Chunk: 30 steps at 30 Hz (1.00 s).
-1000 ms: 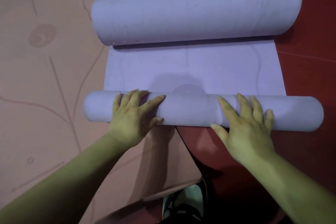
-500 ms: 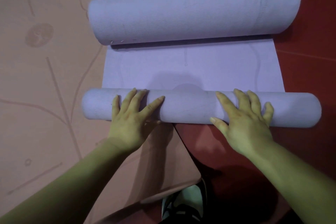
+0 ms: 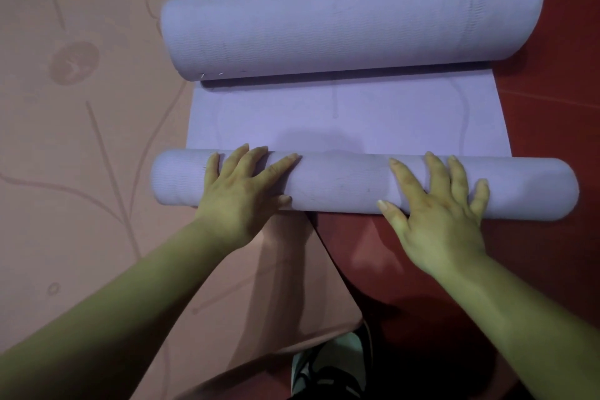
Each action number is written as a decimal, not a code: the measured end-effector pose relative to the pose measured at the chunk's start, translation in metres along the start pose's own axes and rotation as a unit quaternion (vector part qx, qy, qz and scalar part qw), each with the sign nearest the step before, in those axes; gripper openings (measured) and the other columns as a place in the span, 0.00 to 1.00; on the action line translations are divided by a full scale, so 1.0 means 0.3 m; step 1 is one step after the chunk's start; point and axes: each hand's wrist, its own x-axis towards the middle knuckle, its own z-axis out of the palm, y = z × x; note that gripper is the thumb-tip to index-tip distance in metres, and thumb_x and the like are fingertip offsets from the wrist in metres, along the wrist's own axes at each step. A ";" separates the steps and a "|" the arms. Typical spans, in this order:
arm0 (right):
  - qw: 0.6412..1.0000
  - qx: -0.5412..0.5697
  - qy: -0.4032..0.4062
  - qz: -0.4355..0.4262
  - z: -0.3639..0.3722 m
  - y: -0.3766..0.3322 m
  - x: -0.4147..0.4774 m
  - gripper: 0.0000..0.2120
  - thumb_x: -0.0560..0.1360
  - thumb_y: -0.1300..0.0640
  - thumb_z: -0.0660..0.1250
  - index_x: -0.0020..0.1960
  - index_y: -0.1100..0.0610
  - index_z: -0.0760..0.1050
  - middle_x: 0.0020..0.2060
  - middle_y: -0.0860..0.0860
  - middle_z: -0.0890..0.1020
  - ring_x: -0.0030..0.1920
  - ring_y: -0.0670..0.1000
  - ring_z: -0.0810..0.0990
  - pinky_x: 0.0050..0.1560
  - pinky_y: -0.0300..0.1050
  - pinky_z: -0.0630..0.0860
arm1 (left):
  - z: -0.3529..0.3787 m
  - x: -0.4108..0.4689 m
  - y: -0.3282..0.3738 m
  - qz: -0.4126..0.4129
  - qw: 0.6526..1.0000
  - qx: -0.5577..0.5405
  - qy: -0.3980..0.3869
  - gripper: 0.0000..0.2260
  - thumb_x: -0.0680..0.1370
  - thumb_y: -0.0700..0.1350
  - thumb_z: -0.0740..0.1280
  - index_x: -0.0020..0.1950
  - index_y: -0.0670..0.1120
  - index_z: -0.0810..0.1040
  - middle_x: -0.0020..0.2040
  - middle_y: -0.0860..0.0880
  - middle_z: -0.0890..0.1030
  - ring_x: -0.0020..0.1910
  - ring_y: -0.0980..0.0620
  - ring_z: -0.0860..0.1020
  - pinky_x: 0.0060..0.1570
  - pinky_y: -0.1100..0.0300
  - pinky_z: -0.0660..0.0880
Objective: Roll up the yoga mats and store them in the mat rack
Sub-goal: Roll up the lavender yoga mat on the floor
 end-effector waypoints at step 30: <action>0.995 -0.051 -0.080 -0.016 -0.064 0.010 0.105 0.34 0.77 0.29 0.45 0.80 0.35 0.41 0.81 0.51 0.47 0.80 0.57 0.41 0.77 0.65 0.39 | 0.042 -0.001 0.029 -0.011 0.999 0.035 0.028 0.32 0.76 0.59 0.69 0.78 0.65 0.62 0.78 0.47 0.67 0.78 0.38 0.62 0.73 0.31 0.56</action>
